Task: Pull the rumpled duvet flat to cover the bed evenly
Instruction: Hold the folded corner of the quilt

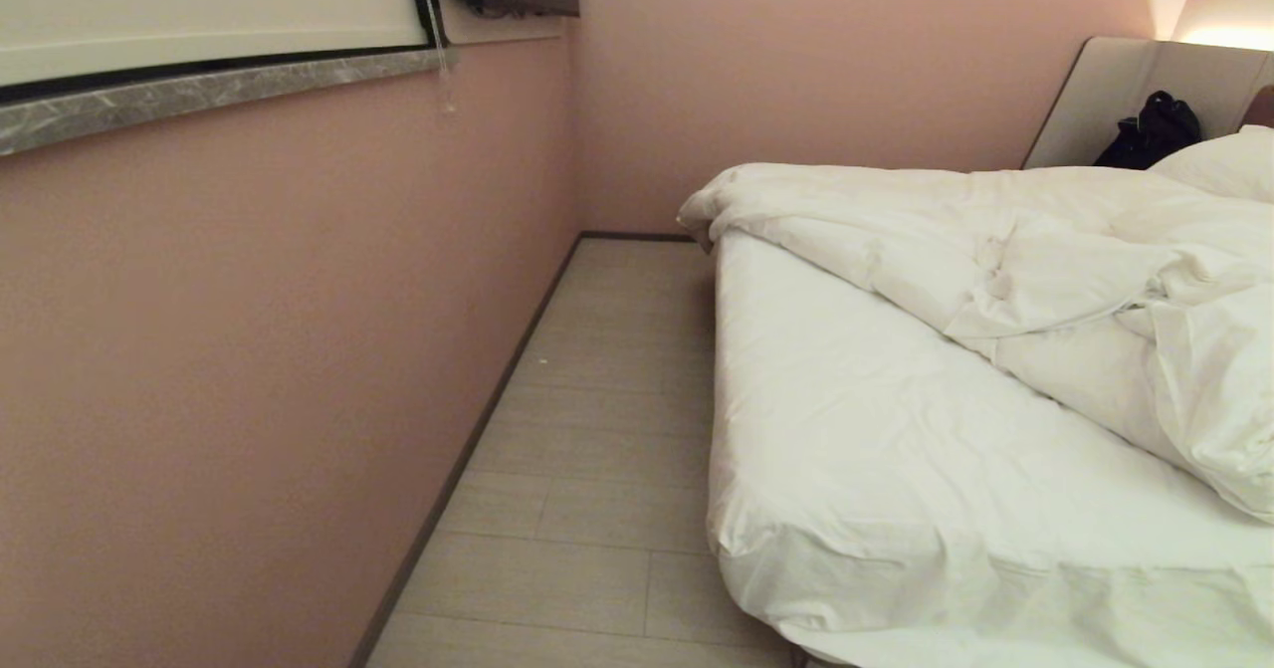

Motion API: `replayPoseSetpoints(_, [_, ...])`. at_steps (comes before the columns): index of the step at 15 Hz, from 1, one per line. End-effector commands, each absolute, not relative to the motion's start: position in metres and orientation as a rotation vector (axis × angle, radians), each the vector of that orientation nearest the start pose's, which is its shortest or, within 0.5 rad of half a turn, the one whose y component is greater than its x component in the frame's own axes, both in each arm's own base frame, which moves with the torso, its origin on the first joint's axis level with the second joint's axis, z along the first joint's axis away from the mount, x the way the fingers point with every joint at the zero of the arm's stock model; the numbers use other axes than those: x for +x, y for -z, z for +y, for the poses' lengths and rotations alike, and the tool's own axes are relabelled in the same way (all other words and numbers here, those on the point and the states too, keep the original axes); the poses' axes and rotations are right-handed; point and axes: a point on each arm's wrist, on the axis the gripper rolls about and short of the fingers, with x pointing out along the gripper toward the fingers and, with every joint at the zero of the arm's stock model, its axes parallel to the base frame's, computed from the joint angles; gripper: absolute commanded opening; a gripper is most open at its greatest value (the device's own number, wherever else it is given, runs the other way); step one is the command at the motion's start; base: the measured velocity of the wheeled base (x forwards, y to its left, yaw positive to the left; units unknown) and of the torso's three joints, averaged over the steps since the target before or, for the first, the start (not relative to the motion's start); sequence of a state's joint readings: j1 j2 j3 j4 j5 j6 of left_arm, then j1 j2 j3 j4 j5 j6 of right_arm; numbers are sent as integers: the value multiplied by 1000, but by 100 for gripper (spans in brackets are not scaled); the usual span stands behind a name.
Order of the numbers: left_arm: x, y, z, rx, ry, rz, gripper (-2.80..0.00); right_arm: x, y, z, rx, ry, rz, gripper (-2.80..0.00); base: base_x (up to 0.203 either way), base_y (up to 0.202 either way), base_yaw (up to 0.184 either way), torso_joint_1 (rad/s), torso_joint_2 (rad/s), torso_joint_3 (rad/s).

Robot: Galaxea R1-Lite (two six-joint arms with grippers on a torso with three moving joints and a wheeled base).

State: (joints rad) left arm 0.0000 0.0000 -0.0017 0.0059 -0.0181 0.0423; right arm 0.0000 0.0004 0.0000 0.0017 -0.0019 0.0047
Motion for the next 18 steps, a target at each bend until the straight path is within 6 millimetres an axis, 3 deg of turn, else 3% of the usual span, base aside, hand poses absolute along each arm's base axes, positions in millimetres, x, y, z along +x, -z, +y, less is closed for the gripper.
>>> replayPoseSetpoints(1, [-23, -75, 0, 43, 19, 4, -280, -23, -75, 0, 3, 2, 1, -280, 0, 0, 0, 0, 0, 0])
replayPoseSetpoints(18, [-23, -76, 0, 43, 15, 0, -280, -23, -75, 0, 2, 2, 0, -280, 0, 0, 0, 0, 0, 0])
